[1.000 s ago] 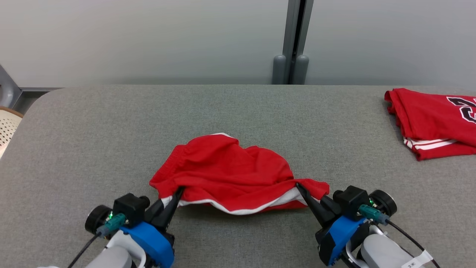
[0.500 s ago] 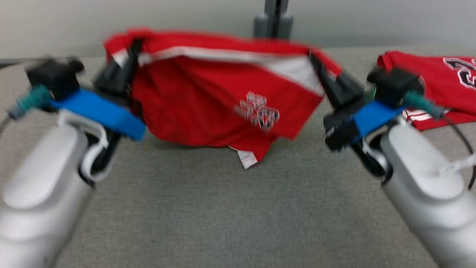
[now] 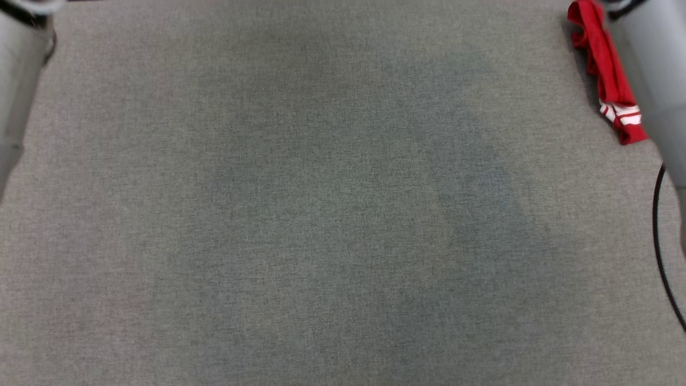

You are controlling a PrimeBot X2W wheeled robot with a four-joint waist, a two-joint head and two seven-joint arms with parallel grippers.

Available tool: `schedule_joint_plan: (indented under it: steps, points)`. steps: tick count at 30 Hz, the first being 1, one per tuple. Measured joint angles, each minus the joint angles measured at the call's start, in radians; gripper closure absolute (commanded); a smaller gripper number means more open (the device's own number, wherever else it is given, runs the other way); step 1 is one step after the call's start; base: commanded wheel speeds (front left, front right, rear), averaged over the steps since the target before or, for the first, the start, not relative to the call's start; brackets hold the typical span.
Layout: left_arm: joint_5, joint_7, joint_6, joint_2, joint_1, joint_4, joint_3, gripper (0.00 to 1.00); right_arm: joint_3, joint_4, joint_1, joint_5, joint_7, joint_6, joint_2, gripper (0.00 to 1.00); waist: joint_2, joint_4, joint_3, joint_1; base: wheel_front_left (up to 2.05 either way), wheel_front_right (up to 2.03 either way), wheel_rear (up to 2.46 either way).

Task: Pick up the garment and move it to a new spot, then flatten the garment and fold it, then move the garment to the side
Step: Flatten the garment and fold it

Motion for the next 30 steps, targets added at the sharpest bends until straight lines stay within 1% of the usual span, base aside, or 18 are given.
schedule_joint_plan:
  steps: [2,6,13,17,20,25,28,30]
  points:
    - [-0.005,-0.014,0.000,-0.002,-0.055,0.020,-0.026,1.00,0.011,0.041,-0.060,-0.001,-0.017,0.000,0.001,1.00,-0.0001,0.001,0.012,0.0000,0.00,0.00,0.00]
    - [-0.035,-0.042,0.000,-0.012,-0.110,0.048,-0.076,1.00,0.036,0.104,-0.134,0.012,-0.039,0.000,0.005,1.00,0.0000,0.002,0.034,-0.0002,0.00,0.00,0.00]
    - [-0.120,-0.083,0.000,0.001,-0.080,0.075,-0.170,1.00,0.123,0.161,-0.120,0.048,-0.061,0.000,-0.002,1.00,0.0000,0.006,0.077,-0.0002,0.00,0.00,0.00]
    - [-0.144,-0.106,0.000,0.015,-0.011,0.059,-0.236,1.00,0.178,0.152,-0.029,0.077,-0.066,0.000,-0.005,1.00,0.0000,0.013,0.083,-0.0002,0.00,0.00,0.00]
    - [-0.161,-0.121,0.000,0.034,0.072,0.041,-0.255,1.00,0.210,0.113,0.061,0.101,-0.068,0.000,-0.017,1.00,0.0000,0.014,0.076,-0.0002,0.00,0.00,0.00]
    - [-0.172,-0.125,0.000,0.057,0.265,-0.023,-0.217,1.00,0.219,0.023,0.237,0.108,-0.068,0.000,-0.055,1.00,0.0000,0.017,0.045,-0.0004,0.00,0.00,0.00]
    - [-0.147,-0.125,0.000,0.067,0.393,-0.070,-0.161,1.00,0.227,-0.032,0.346,0.114,-0.068,0.000,-0.068,1.00,0.0000,0.017,0.020,-0.0004,0.00,0.00,0.00]
    - [-0.110,-0.125,0.000,0.071,0.484,-0.097,-0.138,1.00,0.232,-0.066,0.415,0.116,-0.068,0.000,-0.074,1.00,0.0000,0.017,0.001,-0.0004,0.00,0.00,0.00]
